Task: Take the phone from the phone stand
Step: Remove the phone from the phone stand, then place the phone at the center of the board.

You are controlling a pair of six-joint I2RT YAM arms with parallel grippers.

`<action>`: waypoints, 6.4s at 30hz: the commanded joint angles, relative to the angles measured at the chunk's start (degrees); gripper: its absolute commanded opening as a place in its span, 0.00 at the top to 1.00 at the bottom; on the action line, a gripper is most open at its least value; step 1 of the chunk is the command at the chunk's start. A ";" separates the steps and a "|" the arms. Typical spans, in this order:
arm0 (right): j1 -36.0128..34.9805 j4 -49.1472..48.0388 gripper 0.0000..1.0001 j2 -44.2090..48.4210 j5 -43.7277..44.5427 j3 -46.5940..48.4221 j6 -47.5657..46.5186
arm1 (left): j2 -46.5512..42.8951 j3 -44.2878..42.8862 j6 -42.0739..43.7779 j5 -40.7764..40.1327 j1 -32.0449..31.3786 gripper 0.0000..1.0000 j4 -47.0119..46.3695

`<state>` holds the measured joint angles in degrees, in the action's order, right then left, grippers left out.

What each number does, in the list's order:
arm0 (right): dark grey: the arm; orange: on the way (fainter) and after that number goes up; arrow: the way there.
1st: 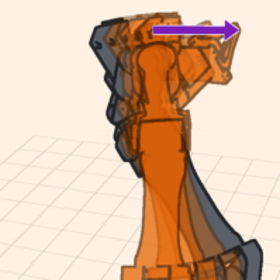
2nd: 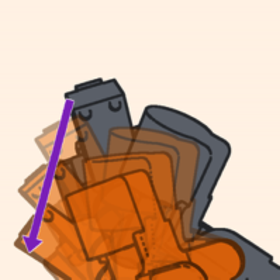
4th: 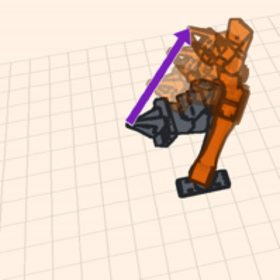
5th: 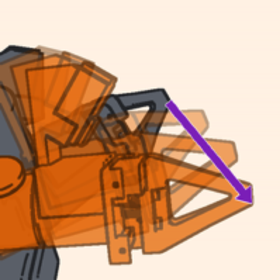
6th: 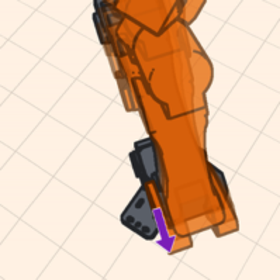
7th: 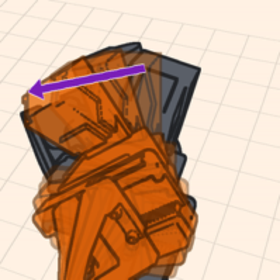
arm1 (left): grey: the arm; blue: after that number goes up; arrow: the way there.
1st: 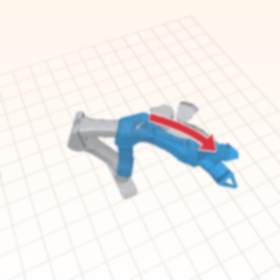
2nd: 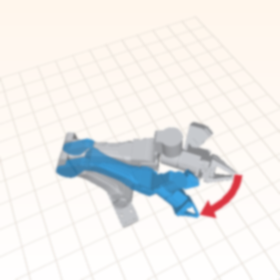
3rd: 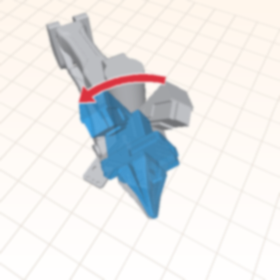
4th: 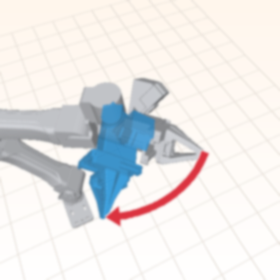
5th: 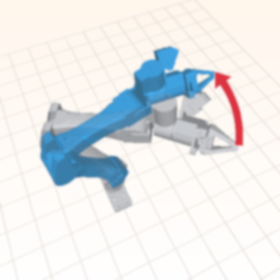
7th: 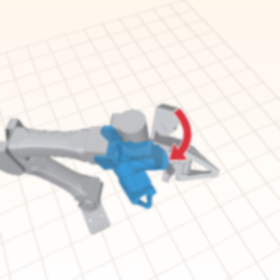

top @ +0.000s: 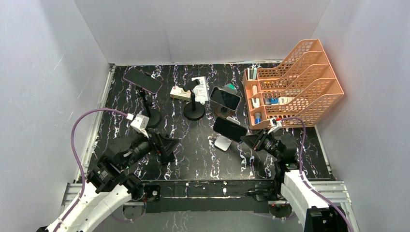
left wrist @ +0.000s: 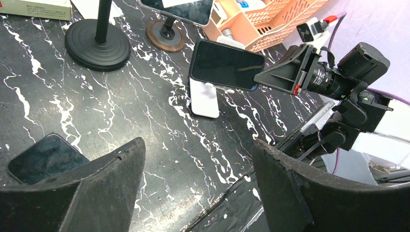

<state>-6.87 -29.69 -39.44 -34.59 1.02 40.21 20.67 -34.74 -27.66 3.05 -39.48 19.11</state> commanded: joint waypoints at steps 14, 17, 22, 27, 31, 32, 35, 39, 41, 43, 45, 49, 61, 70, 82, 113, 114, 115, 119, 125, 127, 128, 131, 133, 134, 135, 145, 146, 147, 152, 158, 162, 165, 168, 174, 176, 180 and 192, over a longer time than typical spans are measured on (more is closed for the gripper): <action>0.10 4.31 0.66 -0.64 2.07 -0.40 0.42 | 0.61 0.56 0.33 0.61 0.24 0.23 -1.39; 0.09 6.26 0.62 0.94 2.03 0.00 0.33 | 0.52 0.55 0.33 0.64 0.20 0.23 -1.44; 0.06 11.24 0.48 4.34 2.14 1.75 -0.03 | 0.44 0.56 0.28 0.69 0.20 0.23 -1.45; 0.10 17.88 0.16 8.22 5.64 5.91 -0.91 | 0.23 0.60 0.24 0.65 0.22 0.23 -1.45; 0.10 22.20 0.01 7.24 8.29 11.12 -3.67 | 0.09 0.56 0.24 0.77 0.22 0.22 -1.37; 0.07 22.33 0.01 6.19 8.38 12.19 -4.33 | 0.00 0.55 0.24 0.74 0.20 0.23 -1.42; 0.06 21.68 0.01 2.19 7.08 15.00 -6.31 | -0.31 0.55 0.24 0.75 0.23 0.23 -1.41; 0.02 14.98 0.01 -4.27 2.22 15.40 -5.22 | -0.62 0.60 0.24 0.83 0.21 0.22 -1.42; 0.05 12.70 0.01 -6.96 0.98 15.75 -5.00 | -0.69 0.67 0.21 0.90 0.22 0.22 -1.44; 0.04 10.63 0.01 -9.15 0.27 16.03 -4.88 | -0.71 0.64 0.24 0.88 0.20 0.22 -1.44; 0.03 8.85 0.01 -11.08 -0.36 16.04 -4.73 | -0.59 0.64 0.24 0.93 0.20 0.23 -1.40; 0.05 3.27 0.04 -14.94 -4.25 15.17 -3.37 | -0.44 0.55 0.37 1.24 0.24 0.23 -1.51; 0.07 -6.70 0.39 -21.20 -8.04 12.17 -1.27 | 0.02 0.64 0.41 1.28 0.21 0.22 -1.67; 0.02 -6.35 0.47 -21.64 -8.61 10.32 -2.18 | 0.61 0.55 0.49 1.51 0.20 0.23 -1.64; -0.07 -1.41 0.81 -16.58 -8.46 11.61 -2.92 | 0.82 0.59 0.48 1.58 0.20 0.22 -1.66; -14.49 0.12 0.99 -2.17 -0.68 31.84 9.99 | 4.57 -2.18 -7.87 -4.91 0.20 0.18 -14.95; -18.12 -1.71 0.99 -2.90 2.47 32.26 9.90 | 4.99 -2.11 -8.88 -4.83 0.20 0.18 -17.86; -21.41 -3.96 0.99 -3.67 5.68 32.37 9.89 | 5.33 -1.90 -10.20 -4.79 0.23 0.18 -20.88; -32.04 -16.83 0.99 -7.37 16.85 30.80 11.89 | 7.16 -0.72 -15.09 -3.44 0.24 0.18 -33.40; -41.57 -31.29 0.99 -14.19 25.97 30.10 13.29 | 11.06 -2.32 -18.92 -1.06 0.24 0.19 -38.35; -43.89 -34.87 0.99 -16.30 27.51 30.33 13.41 | 12.08 -2.56 -19.93 -0.29 0.20 0.20 -39.13; -44.86 -36.20 0.99 -17.29 28.26 30.54 13.41 | 12.45 -2.42 -20.77 0.28 0.21 0.20 -40.01; -47.09 -40.44 0.99 -19.77 30.37 30.44 14.05 | 13.23 -1.35 -23.08 1.66 0.20 0.21 -44.28; -47.95 -43.70 0.99 -20.94 31.31 29.86 15.14 | 13.50 -0.84 -24.28 1.74 0.23 0.22 -45.87; -48.22 -45.37 0.99 -21.61 31.74 29.58 15.85 | 13.41 -0.60 -24.69 1.71 0.25 0.24 -46.70; -48.50 -46.72 0.99 -22.16 32.02 29.26 16.51 | 13.37 -0.39 -25.21 1.71 0.20 0.25 -47.42; -51.06 -52.45 0.99 -26.01 33.55 29.26 18.96 | 13.92 1.35 -28.70 2.51 0.20 0.50 -52.06; -51.33 -52.93 0.99 -26.45 33.27 29.44 19.25 | 14.22 1.27 -28.77 2.67 0.20 0.53 -52.33; -51.50 -53.39 0.99 -26.92 32.81 29.73 19.69 | 14.53 1.18 -28.85 2.87 0.20 0.55 -52.52; -51.94 -54.05 0.99 -28.40 31.27 30.88 20.49 | 15.22 1.00 -29.19 3.75 0.21 0.64 -53.10; -52.28 -50.99 0.99 -27.63 30.12 30.62 19.53 | 14.28 1.30 -28.33 4.47 0.21 0.93 -52.82; -52.28 -38.08 0.48 -23.05 28.67 31.94 16.92 | 12.21 0.82 -26.68 3.68 0.23 1.00 -46.92; -52.28 -24.29 0.25 -18.07 28.27 33.49 12.65 | 10.40 -0.63 -23.82 2.85 0.24 1.00 -39.33; -52.27 -9.41 0.12 -12.86 28.29 35.08 6.90 | 9.55 -3.80 -19.73 3.92 0.20 1.00 -29.18; -52.17 13.47 0.11 -5.97 24.66 37.38 -4.29 | 11.43 -9.58 -12.64 13.52 0.20 1.00 -11.75; -52.18 14.36 0.11 -5.61 21.82 36.63 -4.30 | 10.81 -8.39 -12.89 19.00 0.22 1.00 -12.18; -52.21 7.59 0.13 -8.27 14.52 34.38 -0.92 | 9.41 -5.35 -15.70 28.17 0.26 1.00 -17.60; -52.19 -11.09 0.44 -16.85 6.12 32.27 8.68 | 8.59 -5.68 -15.35 32.73 0.24 1.00 -18.68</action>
<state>-59.05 -29.08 -55.70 -24.82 34.54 44.56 29.93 -39.59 -43.09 33.32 -39.44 4.27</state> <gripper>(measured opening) 0.595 0.118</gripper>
